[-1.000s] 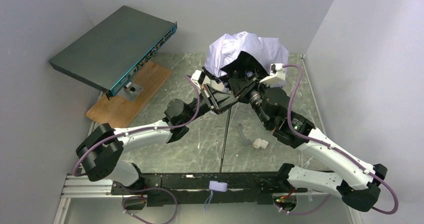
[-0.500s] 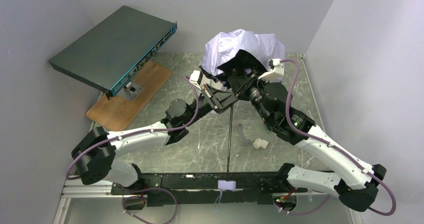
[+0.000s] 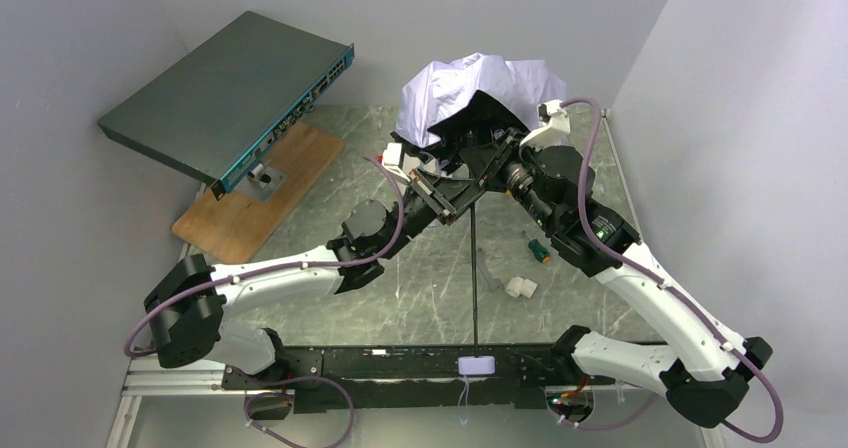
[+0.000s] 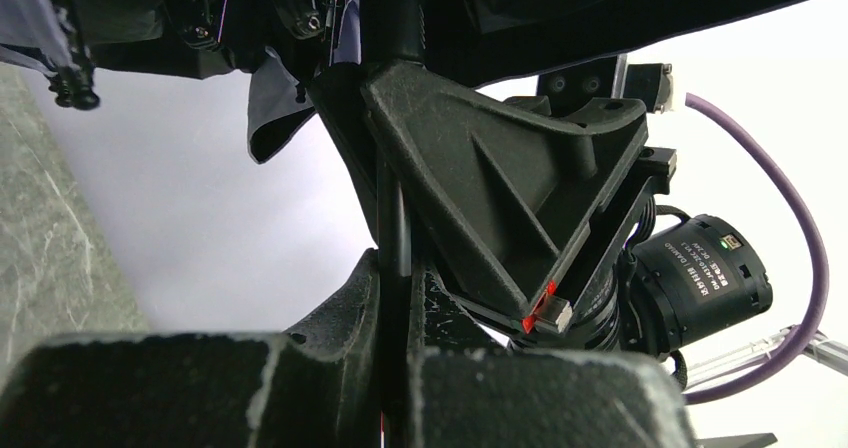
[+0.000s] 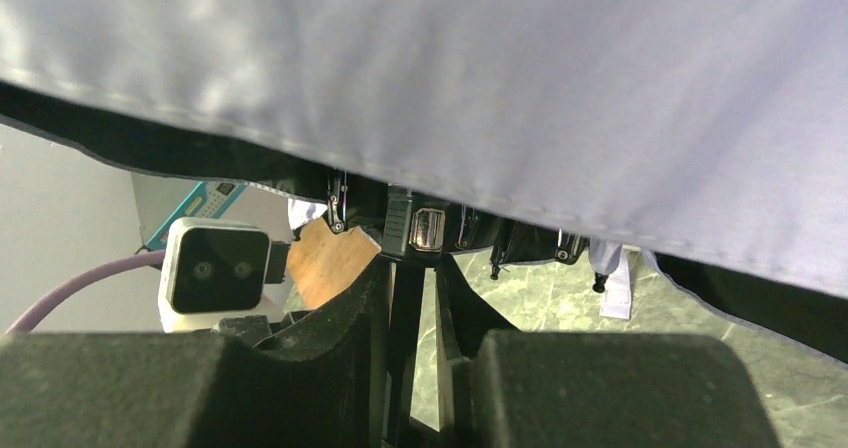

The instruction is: Open the umbrella

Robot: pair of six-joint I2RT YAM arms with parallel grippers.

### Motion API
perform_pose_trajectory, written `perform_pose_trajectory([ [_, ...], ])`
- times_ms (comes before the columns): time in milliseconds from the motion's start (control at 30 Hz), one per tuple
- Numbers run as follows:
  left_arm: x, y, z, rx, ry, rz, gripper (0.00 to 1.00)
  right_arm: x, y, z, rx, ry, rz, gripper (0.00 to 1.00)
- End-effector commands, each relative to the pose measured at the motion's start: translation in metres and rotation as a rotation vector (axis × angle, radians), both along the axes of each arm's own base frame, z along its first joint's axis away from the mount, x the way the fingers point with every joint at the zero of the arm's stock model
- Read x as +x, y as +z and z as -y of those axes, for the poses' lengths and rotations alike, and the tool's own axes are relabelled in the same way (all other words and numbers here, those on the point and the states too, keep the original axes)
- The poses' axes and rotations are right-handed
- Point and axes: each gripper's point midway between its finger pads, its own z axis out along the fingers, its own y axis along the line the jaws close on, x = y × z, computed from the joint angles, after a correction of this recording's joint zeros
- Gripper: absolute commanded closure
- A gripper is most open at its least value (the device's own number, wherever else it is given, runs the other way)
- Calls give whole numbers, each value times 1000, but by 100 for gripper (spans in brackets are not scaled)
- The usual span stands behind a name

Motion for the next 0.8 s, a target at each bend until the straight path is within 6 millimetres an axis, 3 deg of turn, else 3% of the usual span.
perform_pose_trajectory([
  [0, -132, 42, 17, -36, -395, 222, 100, 57, 97, 103, 177, -556, 287, 88],
  [300, -148, 45, 26, -19, -405, 225, 100, 71, 110, 117, 195, -665, 328, 84],
  [767, -153, 45, 31, -10, -415, 225, 100, 86, 122, 123, 182, -714, 374, 84],
])
